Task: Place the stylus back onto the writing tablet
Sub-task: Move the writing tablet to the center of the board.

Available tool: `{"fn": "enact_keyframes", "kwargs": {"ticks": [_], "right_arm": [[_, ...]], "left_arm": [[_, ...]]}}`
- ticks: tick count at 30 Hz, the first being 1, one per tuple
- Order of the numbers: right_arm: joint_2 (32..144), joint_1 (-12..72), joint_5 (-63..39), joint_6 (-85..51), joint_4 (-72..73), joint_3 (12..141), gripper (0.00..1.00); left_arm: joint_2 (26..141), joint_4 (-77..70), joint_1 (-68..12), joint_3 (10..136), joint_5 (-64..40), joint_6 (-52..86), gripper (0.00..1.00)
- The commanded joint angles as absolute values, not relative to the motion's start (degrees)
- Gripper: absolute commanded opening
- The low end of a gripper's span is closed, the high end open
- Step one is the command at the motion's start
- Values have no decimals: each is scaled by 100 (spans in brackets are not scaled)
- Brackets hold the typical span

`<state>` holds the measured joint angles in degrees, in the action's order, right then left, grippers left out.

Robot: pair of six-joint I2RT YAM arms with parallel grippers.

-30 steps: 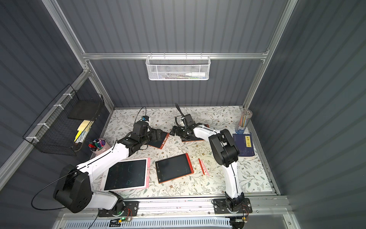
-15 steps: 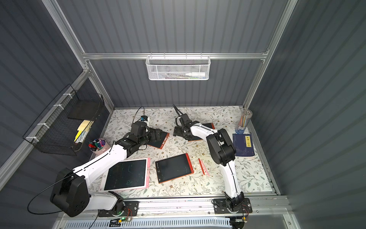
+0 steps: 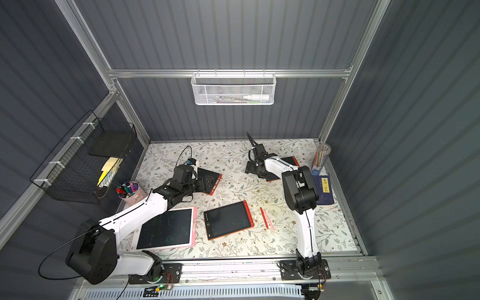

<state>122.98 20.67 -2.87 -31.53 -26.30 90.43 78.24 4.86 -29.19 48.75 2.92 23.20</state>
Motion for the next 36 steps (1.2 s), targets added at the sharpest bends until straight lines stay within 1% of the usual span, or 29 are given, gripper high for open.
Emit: {"fn": "enact_keyframes", "kwargs": {"ticks": [1,4,8,10,12,16,18,22,25,27,33,36], "right_arm": [[11731,2183,-956,-2900,-2664,8668,95],[11216,2305,-994,-2691,-2682,8128,93],[10581,2554,-541,-2530,-3193,7482,87],[10218,2756,-121,-2573,-3459,7115,80],[9920,2905,80,-2655,-3654,6774,73],[9438,3056,444,-2914,-3973,6119,67],[9228,3096,519,-2983,-4021,5848,66],[8750,3137,375,-3038,-3887,5429,63],[8559,3140,-284,-2809,-3549,5217,60],[8534,3153,-504,-2738,-3408,5163,60],[8777,3336,-354,-2504,-3291,5269,57],[9071,3663,120,-2343,-3467,5562,55]], "left_arm": [[7553,493,-2900,4659,127,2554,99],[7398,656,-2905,4448,-10,2742,99],[7182,947,-2909,4241,-368,2821,100],[7097,1252,-2952,4101,-385,2843,100],[6993,1479,-2996,3989,-416,2886,100],[6703,1676,-3112,3823,-788,3072,99],[6617,1653,-3309,3758,-950,3234,99],[6760,1703,-3990,3737,-843,3620,99],[6845,1743,-4156,3714,-879,3776,100],[6856,1835,-4191,3780,-852,3824,99],[6864,2025,-4262,3887,-764,4052,99],[6838,1859,-4289,3743,-981,4182,99]]}}
